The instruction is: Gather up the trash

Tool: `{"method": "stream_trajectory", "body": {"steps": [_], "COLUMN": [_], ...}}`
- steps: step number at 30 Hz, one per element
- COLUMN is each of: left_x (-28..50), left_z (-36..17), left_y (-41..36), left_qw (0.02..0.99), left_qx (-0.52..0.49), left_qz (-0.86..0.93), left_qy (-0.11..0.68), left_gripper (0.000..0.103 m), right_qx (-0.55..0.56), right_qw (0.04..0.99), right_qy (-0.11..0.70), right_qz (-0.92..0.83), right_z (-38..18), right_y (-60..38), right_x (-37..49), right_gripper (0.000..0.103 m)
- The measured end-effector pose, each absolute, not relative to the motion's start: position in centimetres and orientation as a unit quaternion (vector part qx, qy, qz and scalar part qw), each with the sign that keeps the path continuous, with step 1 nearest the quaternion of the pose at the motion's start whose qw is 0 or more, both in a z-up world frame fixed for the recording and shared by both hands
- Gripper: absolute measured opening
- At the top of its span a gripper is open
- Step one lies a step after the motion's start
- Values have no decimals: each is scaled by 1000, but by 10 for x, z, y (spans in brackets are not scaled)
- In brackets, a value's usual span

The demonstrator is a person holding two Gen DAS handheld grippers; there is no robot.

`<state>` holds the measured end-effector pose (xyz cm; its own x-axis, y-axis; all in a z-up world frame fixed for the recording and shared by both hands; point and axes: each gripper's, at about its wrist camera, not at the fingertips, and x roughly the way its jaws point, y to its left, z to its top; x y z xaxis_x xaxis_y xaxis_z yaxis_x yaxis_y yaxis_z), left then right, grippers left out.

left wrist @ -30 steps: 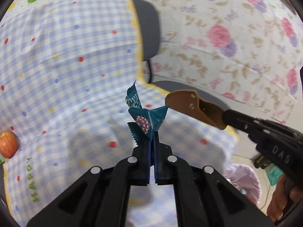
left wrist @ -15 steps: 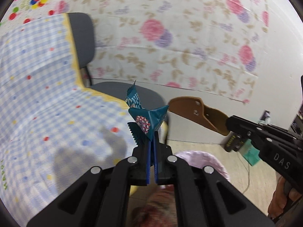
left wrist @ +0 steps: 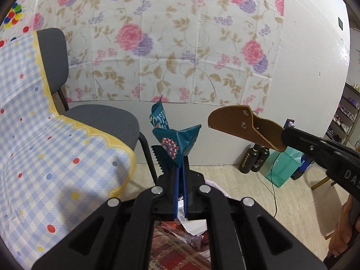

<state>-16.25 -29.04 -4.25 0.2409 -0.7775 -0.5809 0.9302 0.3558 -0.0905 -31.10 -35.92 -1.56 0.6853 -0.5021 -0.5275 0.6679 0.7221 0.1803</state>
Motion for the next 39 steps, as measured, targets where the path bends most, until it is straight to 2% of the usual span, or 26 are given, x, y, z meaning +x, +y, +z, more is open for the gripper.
{"method": "stream_trajectory", "body": {"steps": [13, 15, 18, 20, 21, 24, 29, 32, 35, 39], "left_x": [-163, -163, -161, -161, -160, -158, -151, -146, -137, -119], "left_z": [-23, -22, -23, -24, -26, -30, -31, -27, -23, -17], "left_y": [-303, -306, -308, -309, -310, -312, -307, -299, -288, -266], "left_qw": [775, 776, 776, 777, 778, 776, 782, 791, 804, 826], "left_qx": [147, 148, 149, 149, 148, 150, 147, 143, 141, 135], "left_qz": [-552, -551, -549, -545, -545, -544, -536, -526, -506, -470], "left_qy": [269, 268, 272, 276, 276, 281, 282, 277, 277, 282], "left_gripper": [1, 6, 24, 48, 49, 51, 65, 74, 83, 93], "right_qx": [189, 185, 180, 180, 178, 177, 178, 172, 162, 128], "right_qw": [895, 897, 899, 898, 898, 896, 898, 902, 909, 926], "right_qy": [243, 236, 234, 234, 234, 233, 224, 220, 224, 226], "right_qz": [-323, -323, -324, -325, -328, -333, -333, -328, -311, -275], "right_z": [-15, -14, -15, -17, -17, -17, -13, -7, 0, 14], "right_y": [-372, -374, -375, -377, -377, -377, -377, -372, -364, -343], "right_x": [-305, -304, -303, -302, -302, -303, -308, -306, -296, -274], "right_gripper": [5, 6, 6, 11, 16, 19, 24, 32, 43, 66]}}
